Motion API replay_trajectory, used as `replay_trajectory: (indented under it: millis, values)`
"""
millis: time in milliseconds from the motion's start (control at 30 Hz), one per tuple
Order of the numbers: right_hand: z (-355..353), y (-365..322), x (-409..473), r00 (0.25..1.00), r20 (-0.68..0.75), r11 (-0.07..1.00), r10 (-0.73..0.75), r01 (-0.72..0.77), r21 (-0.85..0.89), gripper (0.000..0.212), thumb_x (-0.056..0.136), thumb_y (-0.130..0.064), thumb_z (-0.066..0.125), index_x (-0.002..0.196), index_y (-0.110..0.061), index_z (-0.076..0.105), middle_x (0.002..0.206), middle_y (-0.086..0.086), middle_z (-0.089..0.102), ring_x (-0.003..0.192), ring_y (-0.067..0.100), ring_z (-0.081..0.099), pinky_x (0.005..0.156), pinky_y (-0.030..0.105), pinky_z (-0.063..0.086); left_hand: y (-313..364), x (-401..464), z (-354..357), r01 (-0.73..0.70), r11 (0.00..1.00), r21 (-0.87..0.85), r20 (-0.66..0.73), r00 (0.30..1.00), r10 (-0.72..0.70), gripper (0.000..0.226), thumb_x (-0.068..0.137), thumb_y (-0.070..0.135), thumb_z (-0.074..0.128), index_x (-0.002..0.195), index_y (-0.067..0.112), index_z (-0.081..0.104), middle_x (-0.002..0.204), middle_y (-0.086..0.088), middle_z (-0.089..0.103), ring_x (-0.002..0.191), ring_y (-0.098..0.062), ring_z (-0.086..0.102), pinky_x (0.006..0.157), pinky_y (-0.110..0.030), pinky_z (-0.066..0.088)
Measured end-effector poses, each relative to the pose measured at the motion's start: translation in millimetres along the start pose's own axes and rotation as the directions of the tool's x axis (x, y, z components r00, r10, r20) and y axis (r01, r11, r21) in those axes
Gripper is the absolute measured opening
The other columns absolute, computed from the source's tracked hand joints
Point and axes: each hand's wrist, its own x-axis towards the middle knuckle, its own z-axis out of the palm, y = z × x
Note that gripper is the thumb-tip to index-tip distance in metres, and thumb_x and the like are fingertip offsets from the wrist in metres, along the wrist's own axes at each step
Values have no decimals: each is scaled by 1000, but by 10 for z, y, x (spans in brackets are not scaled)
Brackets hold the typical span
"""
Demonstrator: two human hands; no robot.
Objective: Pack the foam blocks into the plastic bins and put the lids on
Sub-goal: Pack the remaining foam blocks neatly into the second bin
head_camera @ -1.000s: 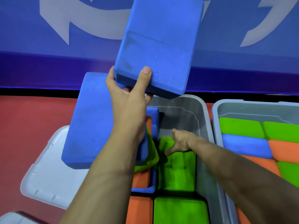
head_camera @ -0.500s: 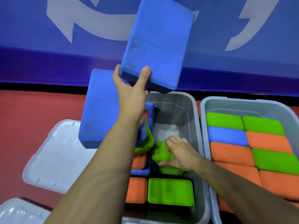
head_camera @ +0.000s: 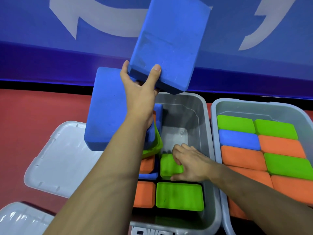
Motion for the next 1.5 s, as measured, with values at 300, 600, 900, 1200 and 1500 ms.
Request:
replay_trajectory:
  millis: [300, 600, 900, 1200, 1500]
  values:
    - [283, -76, -33, 996, 81, 999, 34, -36, 25, 46, 91, -74, 41, 91, -28, 37, 101, -10, 34, 91, 11, 30, 89, 35, 37, -32, 7, -6, -1, 1000, 0, 3, 1000, 1, 85, 89, 20, 77, 154, 31, 23, 128, -4, 61, 114, -17, 67, 96, -47, 57]
    - [231, -69, -51, 992, 110, 977, 69, -89, 193, 38, 95, -67, 45, 93, -29, 47, 115, -10, 42, 104, 10, 37, 93, 31, 28, -60, 25, 20, -8, 1000, 7, 1, 1000, 8, 88, 85, 23, 80, 153, 34, 24, 131, -7, 61, 113, -17, 68, 94, -47, 58]
    - [-659, -469, -263, 900, -254, 751, 355, -112, 651, 24, 91, -53, 65, 106, -35, 58, 120, -11, 56, 115, 8, 53, 105, 36, 42, 231, -394, 133, 92, 994, -60, -1, 996, -92, 78, 89, 21, 77, 149, 34, 29, 135, -5, 62, 114, -20, 69, 95, -44, 58]
    - [-1808, -1455, -1104, 886, -98, -181, 453, 199, 963, 55, 79, -28, 73, 130, -25, 53, 110, -8, 76, 114, 7, 67, 104, 33, 44, 818, -1501, 62, 240, 947, -213, -102, 959, -266, 62, 91, 22, 73, 140, 25, 36, 127, -8, 68, 109, -31, 71, 95, -51, 57]
    - [-1734, -1229, -1324, 748, -492, 744, 444, -3, 668, 112, 66, -54, 86, 150, -55, 12, 158, -26, 14, 144, -11, 17, 116, 24, 23, 676, -1795, -139, 258, 948, 187, -188, 956, -223, 84, 68, 41, 89, 133, 35, 37, 121, 8, 65, 101, -16, 72, 87, -45, 61]
